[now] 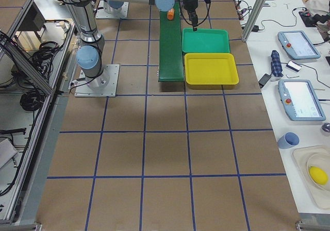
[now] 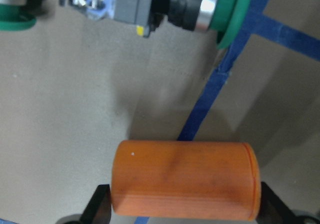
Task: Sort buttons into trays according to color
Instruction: 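Grasp the second orange cell with the left gripper and lift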
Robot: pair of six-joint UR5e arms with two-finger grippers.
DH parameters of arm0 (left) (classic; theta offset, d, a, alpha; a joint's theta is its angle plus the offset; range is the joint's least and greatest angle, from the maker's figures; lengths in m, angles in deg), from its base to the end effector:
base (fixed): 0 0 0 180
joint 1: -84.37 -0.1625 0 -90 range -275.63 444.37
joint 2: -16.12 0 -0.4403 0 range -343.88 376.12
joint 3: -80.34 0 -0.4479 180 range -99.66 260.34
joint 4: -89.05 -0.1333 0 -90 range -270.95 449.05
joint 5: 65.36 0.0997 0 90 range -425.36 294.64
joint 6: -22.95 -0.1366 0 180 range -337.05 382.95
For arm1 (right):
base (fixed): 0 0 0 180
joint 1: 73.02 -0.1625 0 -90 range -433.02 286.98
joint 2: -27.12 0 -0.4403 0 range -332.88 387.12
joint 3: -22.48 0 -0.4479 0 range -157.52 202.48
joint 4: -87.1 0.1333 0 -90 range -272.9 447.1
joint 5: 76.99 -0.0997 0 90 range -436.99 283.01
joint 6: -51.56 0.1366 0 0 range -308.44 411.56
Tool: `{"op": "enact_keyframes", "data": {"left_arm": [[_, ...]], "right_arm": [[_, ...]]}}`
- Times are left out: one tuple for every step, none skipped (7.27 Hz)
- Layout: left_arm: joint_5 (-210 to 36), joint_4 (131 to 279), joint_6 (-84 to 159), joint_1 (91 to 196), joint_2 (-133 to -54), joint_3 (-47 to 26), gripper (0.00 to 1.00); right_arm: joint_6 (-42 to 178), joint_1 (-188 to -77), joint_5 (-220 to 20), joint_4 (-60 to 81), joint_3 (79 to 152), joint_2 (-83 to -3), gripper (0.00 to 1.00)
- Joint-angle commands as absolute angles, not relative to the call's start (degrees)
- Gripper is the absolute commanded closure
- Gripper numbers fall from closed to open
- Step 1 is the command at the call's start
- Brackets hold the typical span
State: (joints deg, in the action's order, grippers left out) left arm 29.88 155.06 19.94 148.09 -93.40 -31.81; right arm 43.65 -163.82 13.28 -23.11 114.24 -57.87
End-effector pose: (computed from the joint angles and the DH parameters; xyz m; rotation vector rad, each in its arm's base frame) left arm 0.1287 -0.5335 0.1198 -0.6019 3.0323 0.5009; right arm 0.1412 -0.6100 0.4386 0.2346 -3.0922 0.3642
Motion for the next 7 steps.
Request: {"op": "enact_keyframes", "data": {"left_arm": [[29.8,155.0,19.5,148.3,-91.7,-31.2,1.0],[29.8,155.1,18.4,148.7,-90.7,-29.9,1.0],[29.4,156.4,16.5,149.0,-89.6,-26.2,1.0],[29.3,160.9,15.3,151.4,-88.8,-21.5,1.0],[29.2,165.1,13.6,156.0,-88.3,-16.8,1.0],[29.0,166.0,13.5,161.0,-88.1,-15.8,1.0],[28.9,166.0,12.5,164.7,-89.0,-16.4,1.0]], "right_arm": [[43.6,-163.8,13.3,-23.1,114.2,-57.9,0.0],[43.6,-163.8,13.3,-23.2,114.2,-57.9,0.0],[43.6,-163.8,13.3,-23.1,114.2,-57.9,0.0],[43.6,-163.8,13.2,-23.0,114.2,-58.0,0.0],[43.6,-163.8,13.2,-23.0,114.2,-57.9,0.0],[43.6,-163.8,13.2,-23.1,114.2,-57.9,0.0],[43.6,-163.8,13.2,-23.1,114.2,-57.9,0.0]]}}
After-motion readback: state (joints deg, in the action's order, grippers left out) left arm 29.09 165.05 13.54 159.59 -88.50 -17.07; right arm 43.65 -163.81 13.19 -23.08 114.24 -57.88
